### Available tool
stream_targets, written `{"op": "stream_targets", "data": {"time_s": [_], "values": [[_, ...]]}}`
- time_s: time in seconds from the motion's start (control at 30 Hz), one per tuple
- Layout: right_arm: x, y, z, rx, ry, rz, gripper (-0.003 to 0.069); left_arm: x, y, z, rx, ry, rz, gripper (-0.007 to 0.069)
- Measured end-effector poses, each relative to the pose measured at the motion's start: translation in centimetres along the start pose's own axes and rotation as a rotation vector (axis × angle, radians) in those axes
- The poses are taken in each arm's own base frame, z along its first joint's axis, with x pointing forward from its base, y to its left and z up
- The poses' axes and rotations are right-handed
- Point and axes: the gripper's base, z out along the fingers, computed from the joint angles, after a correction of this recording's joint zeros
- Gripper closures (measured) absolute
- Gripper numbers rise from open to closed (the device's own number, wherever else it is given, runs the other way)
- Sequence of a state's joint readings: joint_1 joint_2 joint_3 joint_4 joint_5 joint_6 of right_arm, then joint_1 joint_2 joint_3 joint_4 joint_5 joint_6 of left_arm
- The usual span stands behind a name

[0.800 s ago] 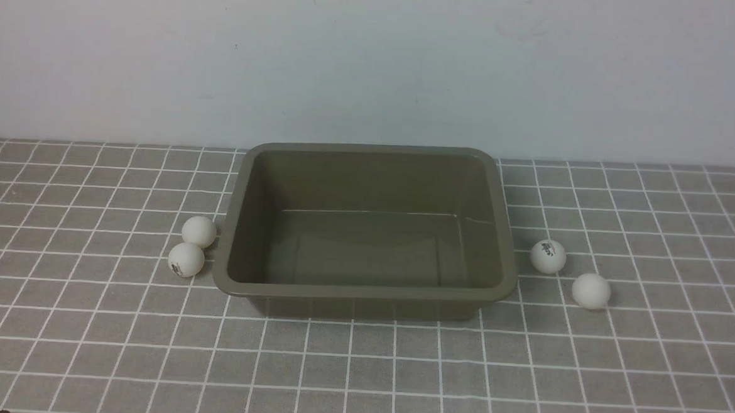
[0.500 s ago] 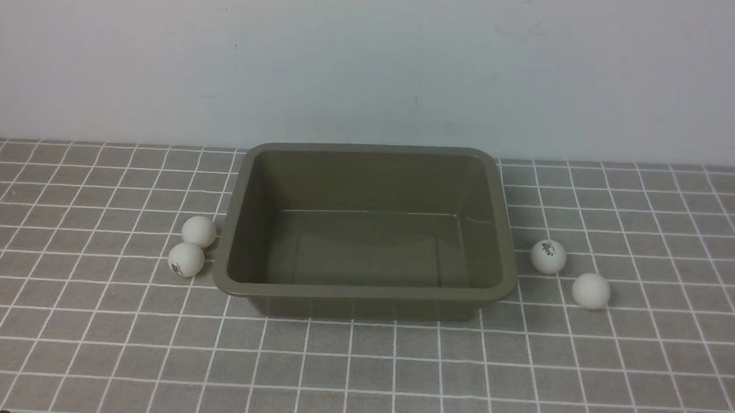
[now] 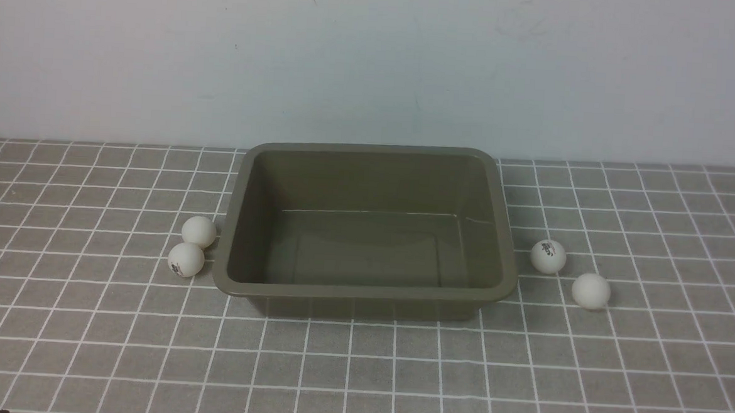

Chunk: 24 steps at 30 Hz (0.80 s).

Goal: Put the table tennis balls into the box on the grey coffee tablecloth.
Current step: 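Reach for and grasp a ping pong ball on the table beside the basket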

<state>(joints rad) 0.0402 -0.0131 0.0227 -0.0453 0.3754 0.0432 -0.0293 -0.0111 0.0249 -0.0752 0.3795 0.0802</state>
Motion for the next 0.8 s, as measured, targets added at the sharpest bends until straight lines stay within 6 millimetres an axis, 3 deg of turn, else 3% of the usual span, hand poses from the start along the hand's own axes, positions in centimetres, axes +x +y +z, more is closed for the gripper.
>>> {"op": "stream_targets", "data": {"time_s": [0.13,0.27,0.37,0.47,0.5,0.57,0.63,0.67,0.7,0.73,0.77,0.8], "values": [[0.0,0.0,0.0,0.000,0.000,0.000,0.0671,-1.0,-0.1,0.0,0.017,-0.122,-0.112,0.0629],[-0.1,0.0,0.0,-0.002,-0.006,0.014,0.0671,-3.3,0.3,-0.6,0.027,-0.385,-0.314,0.0629],[-0.5,0.2,0.0,-0.031,-0.063,0.181,0.0671,-4.7,1.0,-1.4,0.016,-0.578,-0.463,0.0629],[-1.8,0.3,-0.2,-0.096,-0.200,0.601,0.0671,-7.2,1.4,-3.0,0.048,-0.707,-0.582,0.0629],[-1.8,0.3,-0.2,-0.096,-0.200,0.601,0.0671,-7.2,1.3,-2.9,0.049,-0.702,-0.581,0.0629],[-2.4,0.1,-0.3,-0.119,-0.257,0.777,0.0671,-10.0,0.9,-4.1,0.096,-0.672,-0.581,0.0629],[-2.5,0.0,-0.3,-0.124,-0.279,0.826,0.0671,-12.5,0.1,-4.5,0.145,-0.543,-0.568,0.0629],[-2.5,0.0,-0.4,-0.123,-0.281,0.829,0.0671,-14.8,-0.7,-3.7,0.178,-0.327,-0.531,0.0629],[-2.5,0.0,-0.4,-0.124,-0.281,0.831,0.0671,-15.9,-1.1,-3.1,0.190,-0.202,-0.495,0.0629],[-2.6,0.0,-0.4,-0.123,-0.286,0.832,0.0671,-16.5,-1.5,-2.4,0.201,-0.081,-0.460,0.0629],[-2.6,0.0,-0.4,-0.123,-0.287,0.834,0.0671,-16.8,-1.5,-2.2,0.199,-0.076,-0.459,0.0629],[-2.7,-0.1,-0.4,-0.122,-0.302,0.839,0.0671,-17.9,-1.8,-0.3,0.210,0.112,-0.383,0.0629]]}}
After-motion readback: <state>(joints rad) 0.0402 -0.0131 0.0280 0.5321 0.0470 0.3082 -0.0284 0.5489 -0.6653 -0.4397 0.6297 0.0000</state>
